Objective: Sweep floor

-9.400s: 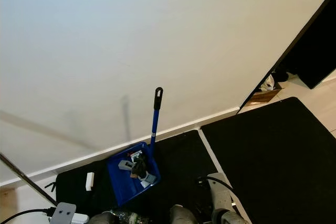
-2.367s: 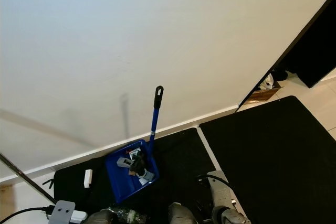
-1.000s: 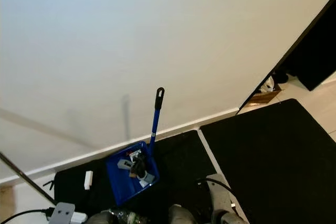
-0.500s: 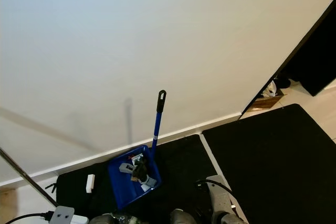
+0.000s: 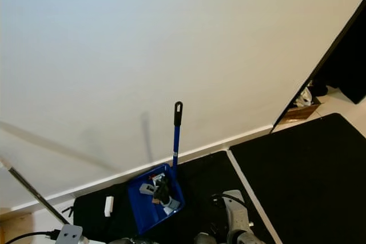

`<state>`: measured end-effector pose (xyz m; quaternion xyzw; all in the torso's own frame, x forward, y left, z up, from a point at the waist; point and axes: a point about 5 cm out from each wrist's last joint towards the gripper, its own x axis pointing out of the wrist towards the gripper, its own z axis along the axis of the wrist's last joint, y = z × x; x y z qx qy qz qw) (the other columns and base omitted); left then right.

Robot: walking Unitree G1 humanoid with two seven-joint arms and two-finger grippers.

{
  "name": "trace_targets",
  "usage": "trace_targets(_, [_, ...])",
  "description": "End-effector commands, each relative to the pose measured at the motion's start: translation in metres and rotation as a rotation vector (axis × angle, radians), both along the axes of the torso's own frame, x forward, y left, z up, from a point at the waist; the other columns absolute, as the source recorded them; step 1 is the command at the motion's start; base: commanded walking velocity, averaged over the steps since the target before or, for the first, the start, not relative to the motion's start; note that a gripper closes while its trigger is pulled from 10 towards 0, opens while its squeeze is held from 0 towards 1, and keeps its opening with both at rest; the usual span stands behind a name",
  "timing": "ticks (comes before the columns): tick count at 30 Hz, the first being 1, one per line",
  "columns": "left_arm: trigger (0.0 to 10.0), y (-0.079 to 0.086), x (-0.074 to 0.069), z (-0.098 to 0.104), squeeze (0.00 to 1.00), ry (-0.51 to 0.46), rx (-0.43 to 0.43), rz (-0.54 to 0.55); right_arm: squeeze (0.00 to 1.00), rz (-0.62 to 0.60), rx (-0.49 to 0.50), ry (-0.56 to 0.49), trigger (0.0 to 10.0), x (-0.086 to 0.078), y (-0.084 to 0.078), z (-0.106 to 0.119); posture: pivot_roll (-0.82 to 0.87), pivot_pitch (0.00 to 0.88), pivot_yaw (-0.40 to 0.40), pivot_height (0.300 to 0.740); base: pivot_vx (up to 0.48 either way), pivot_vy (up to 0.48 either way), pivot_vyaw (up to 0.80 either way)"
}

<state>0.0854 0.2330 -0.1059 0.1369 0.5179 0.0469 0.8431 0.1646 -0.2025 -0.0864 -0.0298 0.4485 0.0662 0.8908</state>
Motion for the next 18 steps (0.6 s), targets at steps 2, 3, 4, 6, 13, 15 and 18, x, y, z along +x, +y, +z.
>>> trace_targets(2, [10.0, -0.0036, -0.0054, -0.0022, 0.0, 0.021, -0.036, 0.005, 0.0, -0.01, 0.002, -0.013, 10.0, -0.002, -0.0042, 0.0005, 0.1, 0.012, -0.02, 0.74, 0.0, 0.0, 0.0])
trace_targets(3, [10.0, -0.0036, -0.0054, -0.0022, 0.0, 0.021, -0.036, 0.005, 0.0, -0.01, 0.002, -0.013, 10.0, -0.002, -0.0042, 0.0005, 0.1, 0.012, -0.02, 0.74, 0.0, 0.0, 0.0])
trace_targets(4, [10.0, -0.004, -0.0054, -0.0024, 0.0, 0.022, -0.038, 0.007, 0.0, -0.014, 0.003, -0.015, 10.0, -0.0019, -0.0049, 0.0007, 0.1, 0.008, -0.022, 0.74, 0.0, 0.0, 0.0])
trace_targets(6, [10.0, -0.0051, -0.005, -0.0026, 0.0, 0.022, -0.042, 0.007, 0.0, -0.028, 0.007, -0.02, 10.0, -0.0012, -0.0069, 0.0014, 0.1, 0.0, -0.03, 0.74, 0.0, 0.0, 0.0])
trace_targets(13, [10.0, -0.0059, -0.0029, -0.002, 0.0, 0.001, -0.035, 0.027, 0.0, -0.06, 0.028, -0.038, 10.0, 0.0025, -0.0091, 0.0036, 0.1, 0.0, -0.038, 0.74, 0.0, 0.0, 0.0])
trace_targets(15, [10.0, -0.0058, -0.0023, -0.0017, 0.0, -0.003, -0.031, 0.028, 0.0, -0.061, 0.031, -0.039, 10.0, 0.003, -0.009, 0.0038, 0.1, 0.0, -0.039, 0.74, 0.0, 0.0, 0.0])
trace_targets(18, [10.0, -0.0058, -0.0007, -0.0011, 0.0, -0.017, -0.035, 0.036, 0.0, -0.061, 0.036, -0.04, 10.0, 0.004, -0.0088, 0.0042, 0.1, 0.0, -0.04, 0.74, 0.0, 0.0, 0.0])
